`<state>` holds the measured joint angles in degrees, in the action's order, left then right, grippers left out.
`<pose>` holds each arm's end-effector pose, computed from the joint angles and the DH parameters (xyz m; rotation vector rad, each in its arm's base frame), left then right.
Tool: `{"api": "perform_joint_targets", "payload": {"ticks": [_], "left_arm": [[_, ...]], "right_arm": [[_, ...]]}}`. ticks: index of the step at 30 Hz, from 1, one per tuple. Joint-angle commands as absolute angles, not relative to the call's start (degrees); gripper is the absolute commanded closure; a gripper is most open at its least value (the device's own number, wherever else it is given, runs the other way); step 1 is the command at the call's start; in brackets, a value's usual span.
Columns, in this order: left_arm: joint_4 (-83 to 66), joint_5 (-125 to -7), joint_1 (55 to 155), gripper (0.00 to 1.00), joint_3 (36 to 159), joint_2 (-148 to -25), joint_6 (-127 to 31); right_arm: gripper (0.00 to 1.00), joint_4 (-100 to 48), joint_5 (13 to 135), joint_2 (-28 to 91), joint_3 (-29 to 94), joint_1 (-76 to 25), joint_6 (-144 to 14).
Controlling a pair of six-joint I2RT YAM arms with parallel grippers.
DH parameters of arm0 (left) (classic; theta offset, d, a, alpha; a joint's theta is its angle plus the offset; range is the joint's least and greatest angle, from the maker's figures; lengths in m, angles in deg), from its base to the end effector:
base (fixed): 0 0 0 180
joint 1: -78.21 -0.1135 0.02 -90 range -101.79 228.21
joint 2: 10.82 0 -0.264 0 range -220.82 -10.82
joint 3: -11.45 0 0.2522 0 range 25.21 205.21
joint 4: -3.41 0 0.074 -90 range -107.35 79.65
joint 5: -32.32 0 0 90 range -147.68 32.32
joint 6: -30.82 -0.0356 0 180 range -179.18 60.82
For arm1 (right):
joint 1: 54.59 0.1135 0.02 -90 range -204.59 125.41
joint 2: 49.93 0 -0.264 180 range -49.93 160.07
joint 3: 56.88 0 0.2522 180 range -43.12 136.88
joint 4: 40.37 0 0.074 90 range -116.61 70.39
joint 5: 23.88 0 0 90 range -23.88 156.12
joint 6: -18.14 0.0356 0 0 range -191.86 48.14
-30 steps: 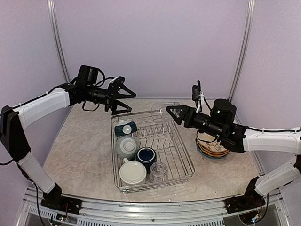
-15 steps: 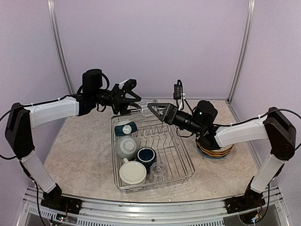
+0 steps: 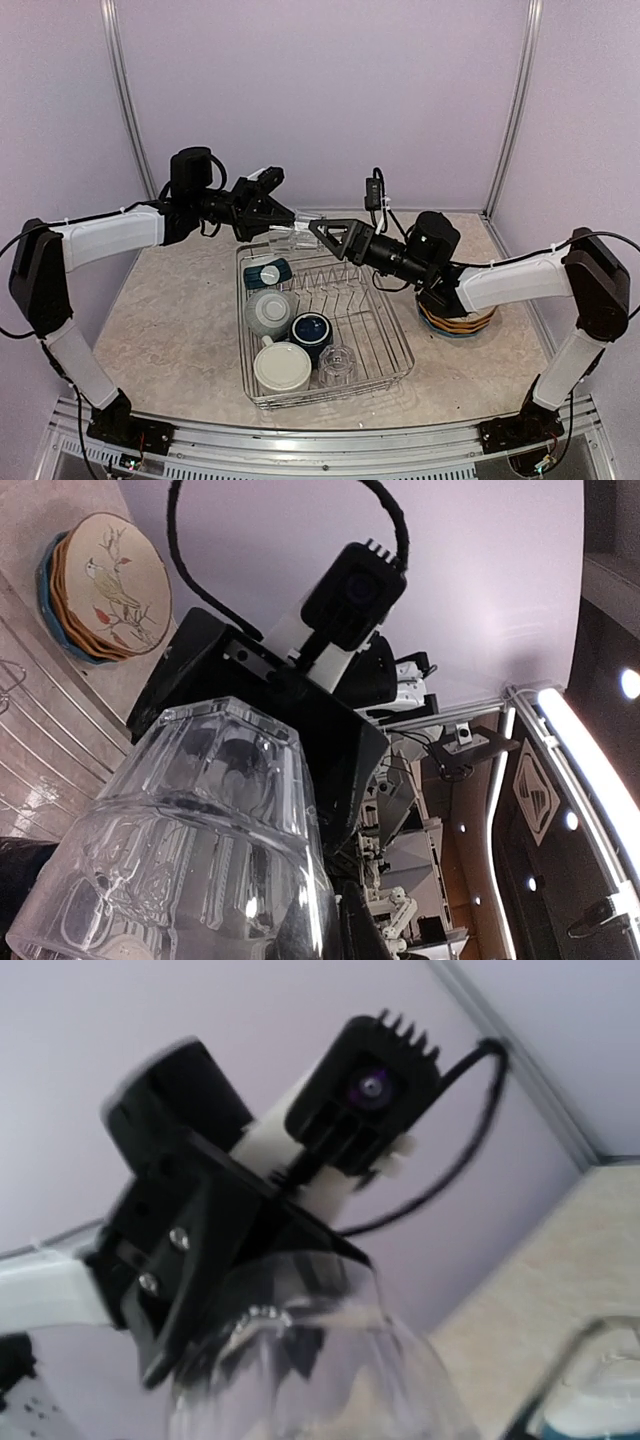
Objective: Unload the mixed dishes from the dish rack
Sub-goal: Pass from the right arm to the left, then place the cup at the corner of the board.
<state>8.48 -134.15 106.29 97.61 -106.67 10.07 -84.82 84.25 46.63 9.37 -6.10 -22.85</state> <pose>0.3168 -0.2083 0.3270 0.5926 2.1476 -2.1860 0.2385 0.2862 0.2748 -0.3017 1.5086 1.6126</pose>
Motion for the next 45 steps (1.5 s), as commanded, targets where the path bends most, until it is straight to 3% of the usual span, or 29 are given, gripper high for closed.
{"api": "perform_joint_targets", "payload": {"ticks": [1, 2, 6, 12, 17, 22, 31, 40, 45], "left_arm": [[-11.5, -126.8, 101.7, 1.0, 101.6, -102.3, -3.8], [-17.5, -124.0, 101.0, 1.0, 103.2, -101.6, -8.4], [-36.7, -107.2, 98.4, 1.0, 109.0, -98.7, -22.7], [-53.6, -82.6, 89.5, 1.0, 114.1, -99.2, -24.2], [-64.7, -80.3, 79.8, 1.0, 122.4, -108.6, -22.8], [-69.4, -79.8, 73.6, 1.0, 126.4, -116.6, -25.1], [-78.4, -64.7, 71.5, 1.0, 133.3, -127.8, -29.3], [-80.5, -61.0, 70.9, 1.0, 135.5, -134.3, -29.8], [-82.0, -62.8, 71.3, 0.83, 137.2, -136.7, -30.3]], "right_arm": [[0.05, -70.5, 79.6, 41.0, 9.1, -7.2, -29.4], [0.01, -68.5, 78.6, 39.7, 8.6, -7.5, -30.3], [0.0, -58.3, 74.1, 34.4, 8.1, -8.0, -34.6], [0.0, -46.8, 66.7, 28.5, 7.5, -8.0, -39.7], [0.0, -35.8, 59.3, 25.5, 9.0, -7.9, -43.5], [0.0, -33.0, 59.4, 23.2, 8.4, -7.9, -44.7], [0.0, -28.2, 60.0, 22.9, 9.1, -7.6, -46.9], [0.0, -26.4, 59.5, 23.6, 8.4, -6.2, -47.0], [0.0, -24.5, 59.4, 26.3, 9.9, -4.6, -47.9]]}}
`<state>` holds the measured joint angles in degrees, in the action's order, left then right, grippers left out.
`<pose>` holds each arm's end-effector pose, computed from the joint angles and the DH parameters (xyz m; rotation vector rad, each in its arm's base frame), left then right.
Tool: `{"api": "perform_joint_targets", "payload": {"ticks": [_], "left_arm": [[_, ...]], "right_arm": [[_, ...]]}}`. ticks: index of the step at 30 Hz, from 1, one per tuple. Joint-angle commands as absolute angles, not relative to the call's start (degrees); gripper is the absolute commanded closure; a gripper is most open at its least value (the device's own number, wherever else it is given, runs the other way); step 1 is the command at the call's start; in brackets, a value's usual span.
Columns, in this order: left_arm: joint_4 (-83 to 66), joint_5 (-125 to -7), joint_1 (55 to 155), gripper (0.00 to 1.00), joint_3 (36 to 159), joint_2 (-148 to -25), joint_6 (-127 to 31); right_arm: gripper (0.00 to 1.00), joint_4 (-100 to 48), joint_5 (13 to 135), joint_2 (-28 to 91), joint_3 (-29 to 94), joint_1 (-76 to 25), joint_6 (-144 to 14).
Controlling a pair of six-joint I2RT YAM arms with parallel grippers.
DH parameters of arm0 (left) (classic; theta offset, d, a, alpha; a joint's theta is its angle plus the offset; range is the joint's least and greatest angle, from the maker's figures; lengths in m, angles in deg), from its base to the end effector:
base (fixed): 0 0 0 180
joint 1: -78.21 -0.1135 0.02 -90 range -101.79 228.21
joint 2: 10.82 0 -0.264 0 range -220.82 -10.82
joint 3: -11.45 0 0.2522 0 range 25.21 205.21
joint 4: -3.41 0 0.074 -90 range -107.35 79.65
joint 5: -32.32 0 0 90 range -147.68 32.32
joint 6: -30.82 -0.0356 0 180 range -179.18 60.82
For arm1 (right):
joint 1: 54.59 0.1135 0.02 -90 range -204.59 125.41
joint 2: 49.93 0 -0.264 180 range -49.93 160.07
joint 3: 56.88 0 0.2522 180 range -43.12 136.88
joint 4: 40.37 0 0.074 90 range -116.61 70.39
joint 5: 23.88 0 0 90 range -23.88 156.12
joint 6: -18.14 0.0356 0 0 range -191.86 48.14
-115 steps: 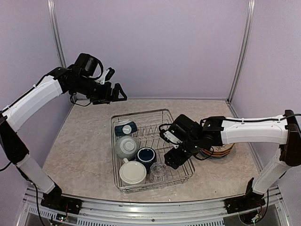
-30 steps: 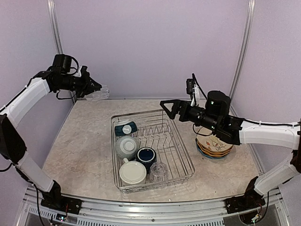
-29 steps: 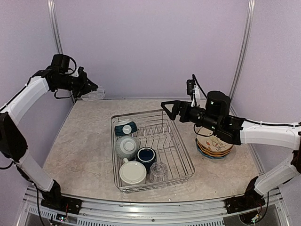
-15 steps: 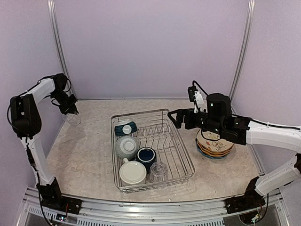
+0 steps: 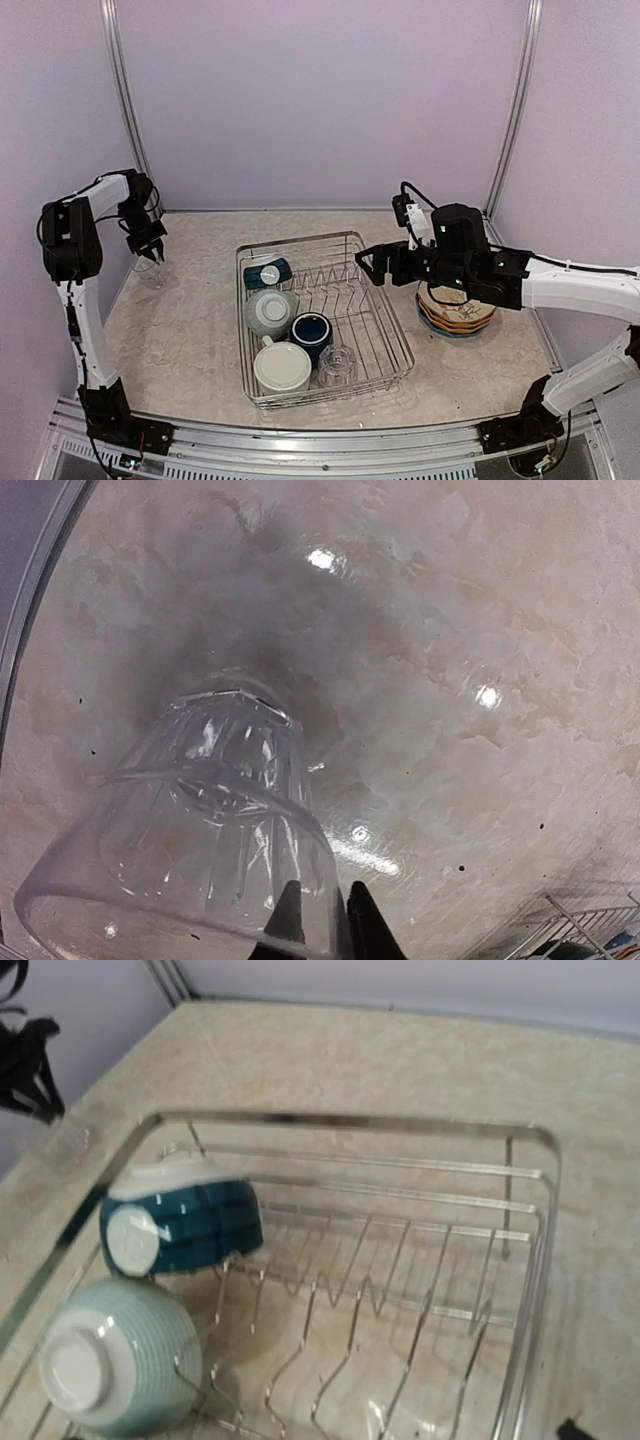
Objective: Unload the mixed dishes from the dish rack
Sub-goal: Place the cup at the corner of the board, then grab the cup from the dish rack.
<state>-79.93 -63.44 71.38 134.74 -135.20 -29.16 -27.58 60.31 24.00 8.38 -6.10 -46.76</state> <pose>0.4292 0.0478 0.2177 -0.9605 2.9068 -0.1808 0.2002 0.2208 0.2891 -0.3407 1.9899 0.7415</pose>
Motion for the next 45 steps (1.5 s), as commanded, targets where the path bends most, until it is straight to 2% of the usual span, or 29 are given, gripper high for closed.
{"api": "perform_joint_targets", "payload": {"ticks": [1, 6, 11, 19, 29, 45], "left_arm": [[-82.1, -63.1, 71.4, 0.8, 137.3, -137.0, -30.5], [-82.0, -62.0, 71.6, 0.61, 137.0, -135.3, -30.5], [-79.8, -60.2, 72.9, 0.41, 134.8, -129.7, -30.6], [-66.4, -62.5, 81.2, 0.25, 124.4, -112.5, -31.7], [-52.0, -68.6, 83.8, 0.18, 113.2, -95.0, -32.6], [-51.5, -72.5, 82.5, 0.17, 112.9, -93.4, -30.0]], "right_arm": [[0.0, -23.4, 58.5, 27.3, 11.2, -4.0, -48.4], [0.0, -16.6, 52.6, 34.4, 18.2, 0.6, -51.8], [0.0, -13.0, 52.6, 39.1, 22.9, 4.0, -54.1], [0.0, -6.8, 57.0, 42.8, 26.7, 7.8, -52.0], [0.0, 7.7, 57.8, 46.0, 32.5, 12.6, -48.6], [0.0, 19.2, 62.3, 48.1, 36.2, 16.1, -44.1]]}}
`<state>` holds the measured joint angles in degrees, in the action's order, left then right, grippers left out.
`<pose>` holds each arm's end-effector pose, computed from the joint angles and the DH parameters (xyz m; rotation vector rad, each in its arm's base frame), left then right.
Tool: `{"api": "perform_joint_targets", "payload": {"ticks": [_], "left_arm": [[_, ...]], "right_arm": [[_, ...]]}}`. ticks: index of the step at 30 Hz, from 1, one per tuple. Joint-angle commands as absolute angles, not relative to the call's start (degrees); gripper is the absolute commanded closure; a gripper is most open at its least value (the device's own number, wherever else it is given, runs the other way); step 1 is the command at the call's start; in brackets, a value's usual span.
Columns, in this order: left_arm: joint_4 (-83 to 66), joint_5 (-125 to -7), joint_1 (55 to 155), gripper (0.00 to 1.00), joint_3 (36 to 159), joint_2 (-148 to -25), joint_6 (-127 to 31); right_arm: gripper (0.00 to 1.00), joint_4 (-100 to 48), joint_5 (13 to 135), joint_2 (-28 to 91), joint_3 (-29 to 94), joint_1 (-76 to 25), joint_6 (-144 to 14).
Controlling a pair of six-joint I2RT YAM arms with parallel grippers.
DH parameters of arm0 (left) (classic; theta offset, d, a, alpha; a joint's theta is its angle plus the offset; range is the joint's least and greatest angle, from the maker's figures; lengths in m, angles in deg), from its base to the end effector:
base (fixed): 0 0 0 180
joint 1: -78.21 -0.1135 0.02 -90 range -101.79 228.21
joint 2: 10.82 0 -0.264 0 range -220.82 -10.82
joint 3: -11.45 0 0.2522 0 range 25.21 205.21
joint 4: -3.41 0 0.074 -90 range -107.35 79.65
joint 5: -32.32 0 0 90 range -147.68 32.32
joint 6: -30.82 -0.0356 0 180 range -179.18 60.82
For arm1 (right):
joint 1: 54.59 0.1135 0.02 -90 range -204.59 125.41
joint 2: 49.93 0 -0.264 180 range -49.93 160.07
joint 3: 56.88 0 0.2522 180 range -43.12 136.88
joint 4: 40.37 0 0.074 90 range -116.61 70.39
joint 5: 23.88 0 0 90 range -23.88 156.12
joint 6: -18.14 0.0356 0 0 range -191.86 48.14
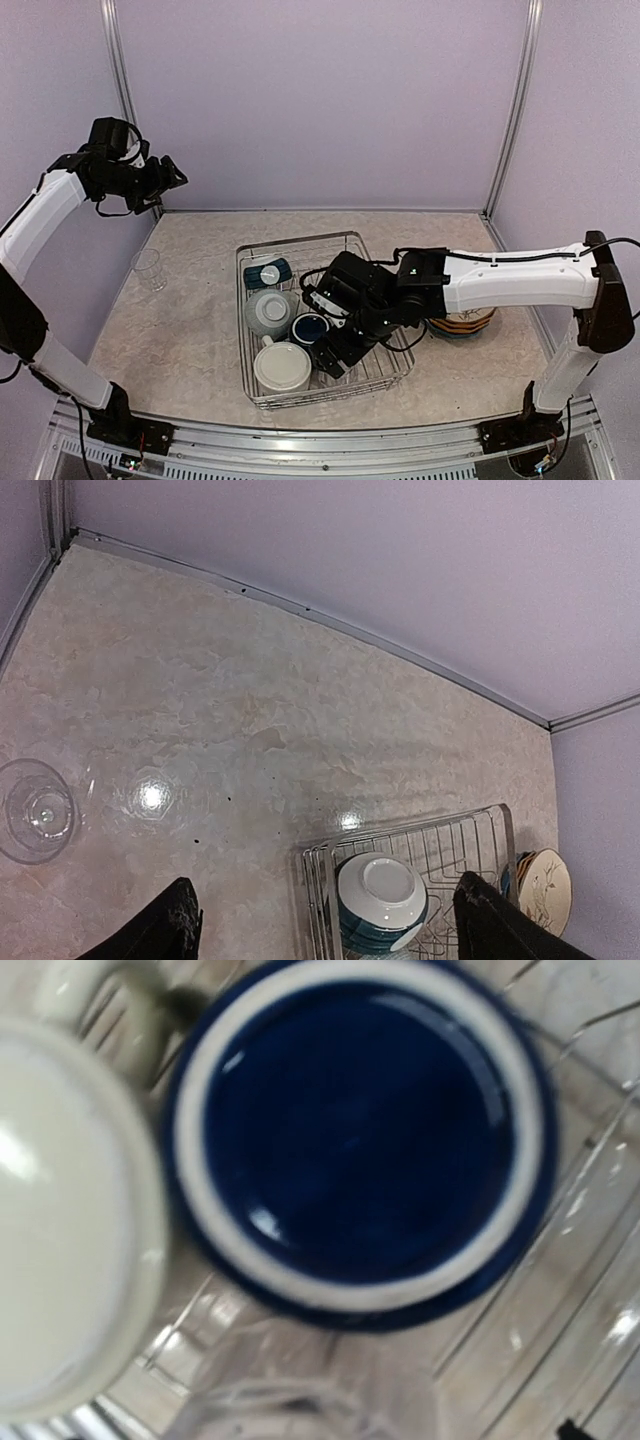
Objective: Unload the mixed dishes from the dish rack
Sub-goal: Grab the cup from the dish rack.
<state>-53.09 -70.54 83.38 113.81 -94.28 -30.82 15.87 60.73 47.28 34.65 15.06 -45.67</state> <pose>0.3127 -0.0362 0.3911 -0.3322 2.2440 -0.5659 0.1268 0.3323 0.2539 -0.9752 2.5333 0.4182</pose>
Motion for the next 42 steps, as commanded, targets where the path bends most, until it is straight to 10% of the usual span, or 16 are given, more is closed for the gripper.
{"api": "perform_joint_targets", "payload": {"ticks": [1, 12, 42], "left_arm": [[-51.5, -72.8, 82.4, 0.17, 112.9, -93.6, -30.0], [-51.6, -73.2, 82.4, 0.17, 112.9, -94.1, -29.7], [-51.8, -74.7, 83.4, 0.16, 113.3, -95.3, -29.9]], "right_arm": [[0.0, 19.3, 62.6, 48.3, 36.2, 16.1, -44.1], [0.04, 21.4, 60.7, 52.6, 38.8, 17.1, -44.8], [0.68, 14.5, 45.6, 36.4, 28.4, 18.4, -40.9]]}}
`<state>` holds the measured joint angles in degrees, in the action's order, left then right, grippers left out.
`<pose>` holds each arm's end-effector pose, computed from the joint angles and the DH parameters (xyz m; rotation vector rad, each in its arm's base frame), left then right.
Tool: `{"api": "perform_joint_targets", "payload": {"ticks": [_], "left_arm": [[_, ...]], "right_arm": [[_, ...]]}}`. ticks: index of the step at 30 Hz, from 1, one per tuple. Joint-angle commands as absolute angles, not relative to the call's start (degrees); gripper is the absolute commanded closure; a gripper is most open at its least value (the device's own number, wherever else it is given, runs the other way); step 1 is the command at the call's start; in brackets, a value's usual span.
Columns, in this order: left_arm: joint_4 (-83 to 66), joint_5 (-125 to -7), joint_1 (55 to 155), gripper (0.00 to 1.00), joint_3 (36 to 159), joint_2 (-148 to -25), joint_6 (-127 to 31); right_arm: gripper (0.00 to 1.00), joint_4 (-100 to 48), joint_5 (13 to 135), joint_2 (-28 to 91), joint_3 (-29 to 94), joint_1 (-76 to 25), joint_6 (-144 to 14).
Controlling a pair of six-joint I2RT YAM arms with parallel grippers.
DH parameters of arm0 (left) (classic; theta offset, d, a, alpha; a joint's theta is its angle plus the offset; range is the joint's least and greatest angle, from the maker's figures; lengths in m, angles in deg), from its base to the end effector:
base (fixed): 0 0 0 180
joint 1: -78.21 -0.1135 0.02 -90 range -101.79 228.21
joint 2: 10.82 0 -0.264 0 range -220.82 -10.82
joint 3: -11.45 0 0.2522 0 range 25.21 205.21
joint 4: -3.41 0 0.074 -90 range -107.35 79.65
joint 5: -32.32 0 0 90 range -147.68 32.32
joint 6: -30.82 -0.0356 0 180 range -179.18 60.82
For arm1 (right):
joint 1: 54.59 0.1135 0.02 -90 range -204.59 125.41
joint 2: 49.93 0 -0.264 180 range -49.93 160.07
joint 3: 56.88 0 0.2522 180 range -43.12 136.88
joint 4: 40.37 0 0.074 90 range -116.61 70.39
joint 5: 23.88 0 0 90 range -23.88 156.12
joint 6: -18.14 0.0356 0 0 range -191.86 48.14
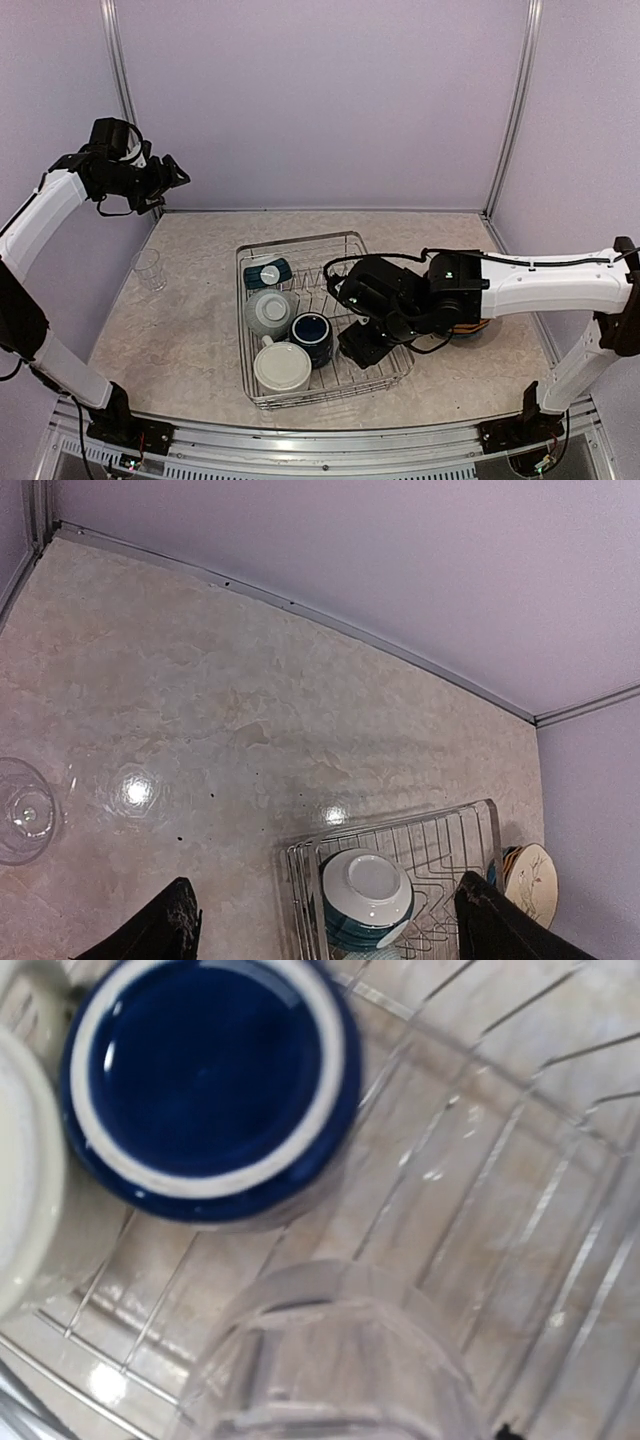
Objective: Unload the mixed dishes from the dish rack
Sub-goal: Grab the cup from the dish rack, then pass from the right arm to the left
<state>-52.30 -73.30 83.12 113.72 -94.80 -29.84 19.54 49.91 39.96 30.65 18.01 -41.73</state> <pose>0.3158 -0.0367 0.3894 -0.3292 2.2457 -0.6262 0.1057 0.3041 0.2714 -0.8599 2.4662 0.2712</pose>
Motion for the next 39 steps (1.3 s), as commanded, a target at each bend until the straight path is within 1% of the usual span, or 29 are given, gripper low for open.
{"api": "perform_joint_targets", "payload": {"ticks": [1, 3, 6, 11, 12, 13, 16, 18, 21, 25, 29, 33, 36, 39], "left_arm": [[-51.7, -75.1, 83.4, 0.16, 113.2, -95.3, -29.8], [-51.5, -76.4, 83.4, 0.16, 113.2, -95.4, -29.7], [-49.1, -83.1, 83.5, 0.15, 112.2, -95.3, -29.5], [-40.9, -101.0, 84.5, 0.15, 109.4, -94.9, -26.8], [-39.2, -104.2, 85.1, 0.15, 109.0, -95.2, -26.1], [-37.3, -107.3, 86.1, 0.16, 108.5, -95.4, -25.5], [-30.4, -116.7, 89.7, 0.16, 106.8, -96.4, -23.2], [-25.7, -122.5, 93.0, 0.16, 105.8, -97.1, -20.5], [-21.7, -127.0, 99.1, 0.16, 104.3, -98.0, -19.9], [-19.9, -129.7, 107.2, 0.17, 103.6, -99.6, -20.3], [-14.4, -131.8, 111.6, 0.19, 101.9, -100.8, -17.2], [-6.8, -133.5, 113.2, 0.21, 99.9, -101.0, -12.6], [1.7, -135.0, 113.4, 0.23, 97.4, -100.5, -7.3], [5.6, -135.2, 113.4, 0.26, 96.0, -99.7, -5.3]], "right_arm": [[0.7, 12.7, 44.7, 35.7, 28.0, 18.4, -41.3], [0.75, 8.4, 42.7, 34.1, 26.9, 18.1, -42.0], [0.81, 0.5, 39.8, 31.0, 24.3, 17.0, -42.9], [0.92, -15.0, 39.5, 24.0, 16.7, 13.3, -42.7], [0.97, -18.1, 39.8, 22.6, 15.2, 12.6, -42.4], [0.99, -21.1, 39.6, 20.9, 13.7, 12.3, -42.1], [0.98, -37.9, 40.8, 14.6, 5.8, 11.9, -43.2], [0.9, -51.3, 42.9, 11.0, -0.6, 11.6, -45.0], [0.89, -63.8, 43.9, 9.2, -5.6, 10.3, -44.9], [0.91, -67.9, 46.9, 10.5, -4.4, 9.4, -46.1], [0.92, -69.0, 50.7, 14.8, -0.9, 9.3, -46.8], [0.96, -70.8, 54.5, 20.3, 2.2, 9.2, -46.4], [0.97, -72.0, 55.9, 22.9, 3.0, 9.0, -45.3], [0.98, -75.4, 57.1, 24.6, 2.4, 8.4, -43.4]]}}
